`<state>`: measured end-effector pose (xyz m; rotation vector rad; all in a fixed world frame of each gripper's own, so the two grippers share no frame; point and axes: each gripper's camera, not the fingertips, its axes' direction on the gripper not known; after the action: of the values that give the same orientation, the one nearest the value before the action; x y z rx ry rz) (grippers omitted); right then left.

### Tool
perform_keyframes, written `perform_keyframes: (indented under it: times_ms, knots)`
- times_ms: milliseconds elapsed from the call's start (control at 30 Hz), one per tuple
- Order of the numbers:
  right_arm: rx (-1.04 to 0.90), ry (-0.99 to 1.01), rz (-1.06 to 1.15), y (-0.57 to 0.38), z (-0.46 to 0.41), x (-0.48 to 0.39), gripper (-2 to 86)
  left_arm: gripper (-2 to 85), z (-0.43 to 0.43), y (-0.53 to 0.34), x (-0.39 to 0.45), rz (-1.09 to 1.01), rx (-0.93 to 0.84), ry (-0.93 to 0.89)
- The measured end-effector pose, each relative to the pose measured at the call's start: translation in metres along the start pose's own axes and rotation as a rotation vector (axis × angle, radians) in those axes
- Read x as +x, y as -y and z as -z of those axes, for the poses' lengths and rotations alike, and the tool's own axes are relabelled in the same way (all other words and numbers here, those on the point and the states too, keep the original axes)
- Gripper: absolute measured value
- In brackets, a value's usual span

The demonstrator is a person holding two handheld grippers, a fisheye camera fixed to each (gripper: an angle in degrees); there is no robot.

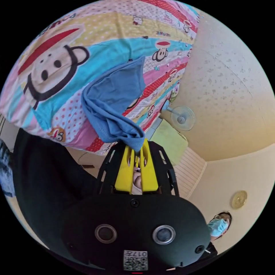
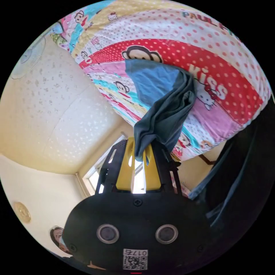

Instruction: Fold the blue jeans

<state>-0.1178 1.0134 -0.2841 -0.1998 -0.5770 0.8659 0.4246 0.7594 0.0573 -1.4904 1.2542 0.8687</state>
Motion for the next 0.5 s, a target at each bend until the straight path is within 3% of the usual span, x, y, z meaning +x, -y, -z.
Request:
perform_keyframes:
  times_ms: [333, 500]
  knots:
    - [0.155, 0.081, 0.037, 0.072, -0.074, -0.087, 2.4, 5.4, -0.064, 0.131, 0.091, -0.115, -0.049, -0.023]
    - [0.155, 0.101, 0.176, 0.129, -0.107, -0.095, 8.3, 7.8, -0.086, 0.190, 0.087, -0.225, -0.015, -0.170]
